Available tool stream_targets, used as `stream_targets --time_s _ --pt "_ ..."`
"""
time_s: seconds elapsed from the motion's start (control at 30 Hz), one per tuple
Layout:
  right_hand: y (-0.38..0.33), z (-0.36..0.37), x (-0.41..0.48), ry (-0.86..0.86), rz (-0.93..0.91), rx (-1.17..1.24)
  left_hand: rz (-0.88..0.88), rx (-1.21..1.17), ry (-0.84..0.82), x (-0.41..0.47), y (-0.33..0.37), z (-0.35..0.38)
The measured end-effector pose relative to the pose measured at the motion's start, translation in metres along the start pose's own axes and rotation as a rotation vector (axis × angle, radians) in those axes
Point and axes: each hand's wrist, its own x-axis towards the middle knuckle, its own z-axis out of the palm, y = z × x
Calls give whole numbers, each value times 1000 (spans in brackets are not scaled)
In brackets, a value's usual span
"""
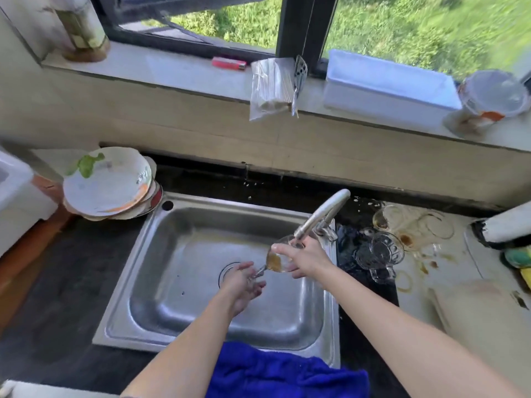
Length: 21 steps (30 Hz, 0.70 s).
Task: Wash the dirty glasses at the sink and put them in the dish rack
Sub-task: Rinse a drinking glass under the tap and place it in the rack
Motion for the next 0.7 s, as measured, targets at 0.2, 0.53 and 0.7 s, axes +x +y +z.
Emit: stream_targets --time_s 0.2,0.53,0.7 --pt "-7 -17 -5 -107 -182 -44 -140 295 -107 0 18 -4" --pt "-12 -14 -7 -167 -308 -210 -21 194 0 -4 18 -4" --pt "-11 -10 -3 -56 -228 -82 80 -60 22 -1 16 2"
